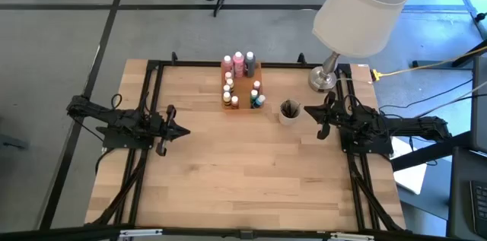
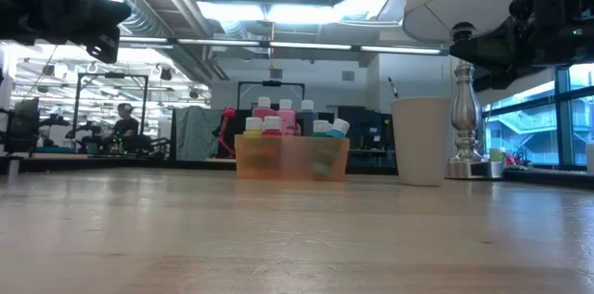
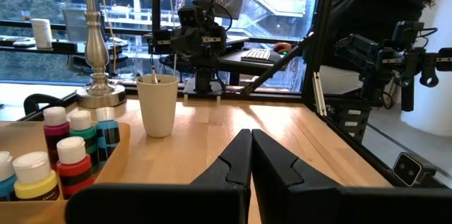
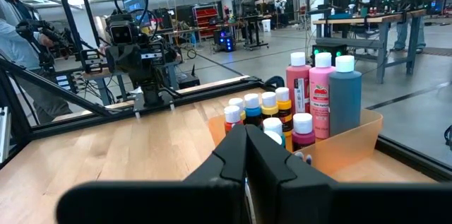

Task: Pick & Place Paint Supplies
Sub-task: Return to Home Position

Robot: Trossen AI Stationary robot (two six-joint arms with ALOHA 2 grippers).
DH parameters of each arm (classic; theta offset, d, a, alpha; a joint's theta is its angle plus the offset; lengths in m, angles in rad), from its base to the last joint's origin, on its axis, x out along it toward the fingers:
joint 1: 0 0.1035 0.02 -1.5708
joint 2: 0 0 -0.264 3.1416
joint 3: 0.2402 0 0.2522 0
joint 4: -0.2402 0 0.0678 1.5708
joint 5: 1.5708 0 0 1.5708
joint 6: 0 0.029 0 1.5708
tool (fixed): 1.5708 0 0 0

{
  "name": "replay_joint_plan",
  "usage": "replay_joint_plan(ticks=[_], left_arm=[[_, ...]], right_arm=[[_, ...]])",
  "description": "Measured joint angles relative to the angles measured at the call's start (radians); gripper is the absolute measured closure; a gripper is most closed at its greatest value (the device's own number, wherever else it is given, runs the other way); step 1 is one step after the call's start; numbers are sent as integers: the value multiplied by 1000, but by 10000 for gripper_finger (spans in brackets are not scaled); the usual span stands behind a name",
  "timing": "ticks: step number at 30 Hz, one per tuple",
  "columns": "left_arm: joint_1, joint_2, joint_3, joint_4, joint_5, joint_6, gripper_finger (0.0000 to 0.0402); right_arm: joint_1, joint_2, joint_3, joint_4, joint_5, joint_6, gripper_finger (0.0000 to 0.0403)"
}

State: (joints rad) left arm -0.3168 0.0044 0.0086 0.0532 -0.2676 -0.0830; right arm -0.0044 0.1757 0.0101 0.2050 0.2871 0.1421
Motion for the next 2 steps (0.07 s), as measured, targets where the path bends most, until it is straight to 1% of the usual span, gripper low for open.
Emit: replay_joint_plan(ticks=[2], left_arm=[[0,0,0,0,0,0,400]], right_arm=[[0,0,0,0,0,0,393]])
